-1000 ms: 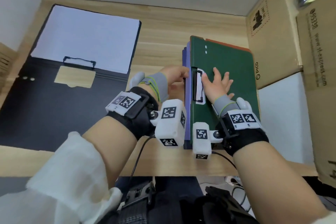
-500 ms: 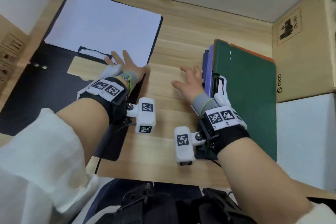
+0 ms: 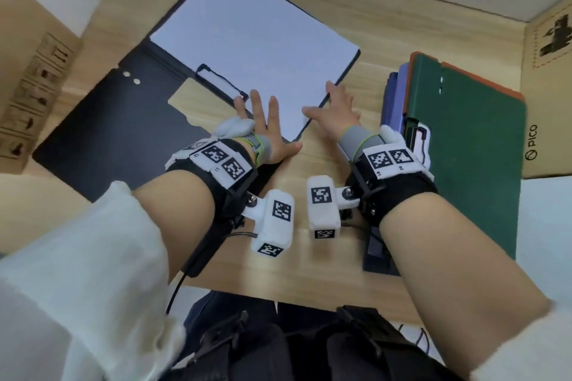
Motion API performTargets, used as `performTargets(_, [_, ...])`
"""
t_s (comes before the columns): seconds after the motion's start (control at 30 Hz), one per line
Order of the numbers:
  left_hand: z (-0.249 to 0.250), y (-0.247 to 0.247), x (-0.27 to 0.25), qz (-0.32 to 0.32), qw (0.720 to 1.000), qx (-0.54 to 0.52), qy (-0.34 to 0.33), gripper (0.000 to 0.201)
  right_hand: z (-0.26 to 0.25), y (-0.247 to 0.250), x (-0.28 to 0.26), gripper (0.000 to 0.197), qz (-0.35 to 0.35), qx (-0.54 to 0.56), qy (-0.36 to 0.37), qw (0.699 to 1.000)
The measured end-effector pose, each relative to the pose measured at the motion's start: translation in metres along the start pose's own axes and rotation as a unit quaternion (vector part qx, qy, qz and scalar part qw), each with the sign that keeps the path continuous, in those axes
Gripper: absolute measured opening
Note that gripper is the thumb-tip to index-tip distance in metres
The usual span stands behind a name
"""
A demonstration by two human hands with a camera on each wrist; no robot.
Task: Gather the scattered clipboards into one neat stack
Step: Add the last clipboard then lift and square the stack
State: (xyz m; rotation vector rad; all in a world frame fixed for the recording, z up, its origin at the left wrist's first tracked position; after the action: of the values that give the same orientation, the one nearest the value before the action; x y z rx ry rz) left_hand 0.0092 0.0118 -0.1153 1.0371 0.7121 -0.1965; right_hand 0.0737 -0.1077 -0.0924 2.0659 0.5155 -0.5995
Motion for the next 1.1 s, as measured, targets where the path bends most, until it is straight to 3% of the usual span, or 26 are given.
performTargets(0.17, [0.000, -0.009, -0.005, 0.021, 0.998, -0.035, -0.038, 0.093, -0.009, 0.015, 0.030, 0.087, 0.056, -0.019, -0.056, 0.997])
performTargets(0.23, [-0.003, -0.012, -0.004, 0.001, 0.999, -0.029, -0.026, 0.093, -0.008, 0.025, 0.042, 0.085, 0.068, -0.033, -0.070, 0.995])
performTargets(0.43, [-0.001, -0.011, -0.006, -0.017, 0.999, -0.023, -0.030, 0.102, -0.001, 0.043, 0.062, 0.075, 0.116, -0.095, -0.058, 0.987])
performTargets(0.6, [0.001, -0.008, -0.009, -0.027, 0.999, -0.010, -0.029, 0.099, -0.001, 0.056, 0.066, 0.049, 0.172, -0.112, -0.037, 0.978])
performTargets(0.83, [-0.002, -0.011, -0.006, -0.017, 0.999, -0.001, -0.030, 0.101, -0.006, 0.074, 0.083, 0.052, 0.185, -0.157, -0.063, 0.968])
performTargets(1.0, [-0.003, -0.014, -0.004, -0.032, 0.999, 0.007, -0.034, 0.101, -0.005, 0.076, 0.086, 0.060, 0.177, -0.126, -0.114, 0.969])
performTargets(1.1, [-0.001, -0.014, -0.004, -0.023, 0.999, 0.000, -0.029, 0.101, -0.023, 0.084, 0.078, 0.058, 0.190, -0.027, -0.082, 0.978])
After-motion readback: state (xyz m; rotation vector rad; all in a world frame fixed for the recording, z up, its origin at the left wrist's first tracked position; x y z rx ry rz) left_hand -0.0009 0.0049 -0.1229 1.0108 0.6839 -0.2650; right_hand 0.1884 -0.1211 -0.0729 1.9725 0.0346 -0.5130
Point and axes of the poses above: each hand's wrist, its own x-axis towards the middle knuckle, its own y-axis out of the back of the hand, z = x × y, the point moved 4 cm from there along x, towards the middle knuckle, and after that the axes turned 9 degrees about -x, right-handed, at the moved point
